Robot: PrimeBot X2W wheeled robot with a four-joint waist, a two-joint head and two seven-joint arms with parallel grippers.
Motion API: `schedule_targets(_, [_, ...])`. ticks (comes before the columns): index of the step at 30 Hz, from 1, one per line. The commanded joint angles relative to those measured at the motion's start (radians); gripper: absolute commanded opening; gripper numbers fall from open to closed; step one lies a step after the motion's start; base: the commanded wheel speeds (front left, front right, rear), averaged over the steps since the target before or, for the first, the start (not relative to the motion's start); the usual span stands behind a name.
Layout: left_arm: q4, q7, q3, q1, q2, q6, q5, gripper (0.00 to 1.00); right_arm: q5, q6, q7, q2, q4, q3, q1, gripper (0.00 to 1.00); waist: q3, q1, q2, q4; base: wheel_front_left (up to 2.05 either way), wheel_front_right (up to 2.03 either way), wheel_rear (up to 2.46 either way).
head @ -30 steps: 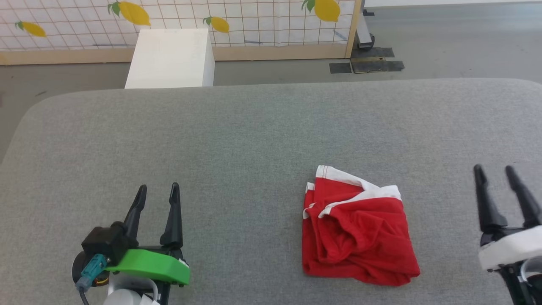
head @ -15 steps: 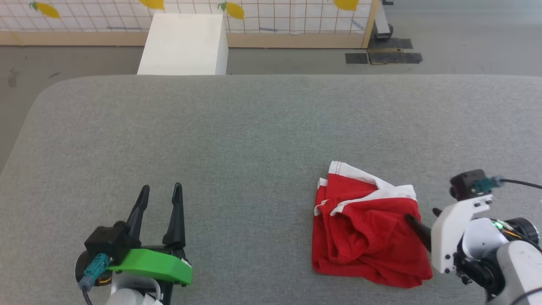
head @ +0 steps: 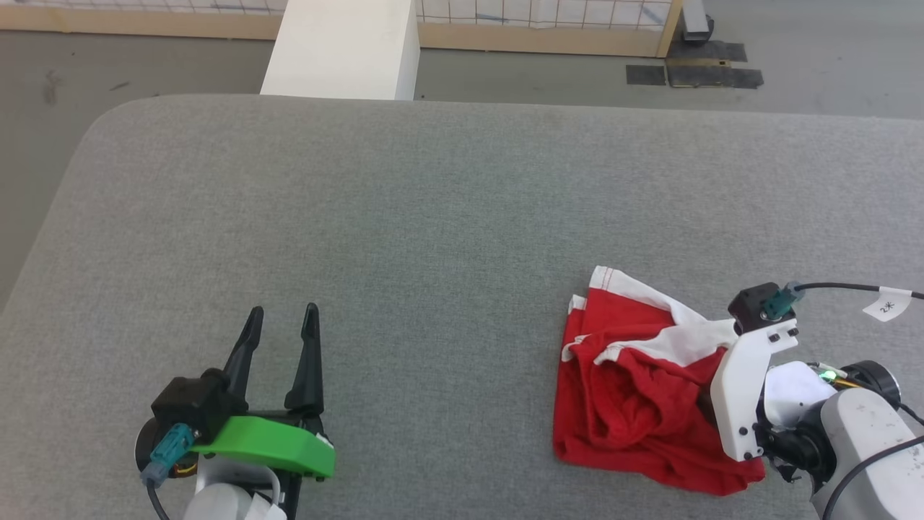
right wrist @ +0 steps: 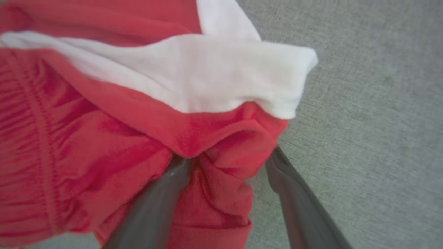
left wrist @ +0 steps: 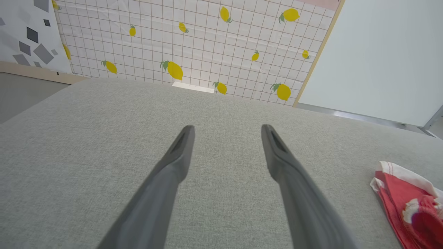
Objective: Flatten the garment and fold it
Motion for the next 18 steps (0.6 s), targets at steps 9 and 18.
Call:
schedule_targets(9, [-0.007, -0.005, -0.003, -0.029, -0.004, -0.007, 0.0, 1.0, 0.002, -0.002, 0.017, -0.038, -0.036, 0.043, -0.012, 0.0, 0.009, 0.0, 0.0, -0.028, 0.0, 0.0, 0.0])
schedule_targets(18, [-0.045, -0.005, 0.004, -0.042, 0.008, -0.007, 0.008, 1.0, 0.085, -0.002, 0.059, -0.236, -0.176, 0.159, -0.056, 0.0, 0.053, 0.0, 0.0, -0.202, 0.0, 0.0, 0.0])
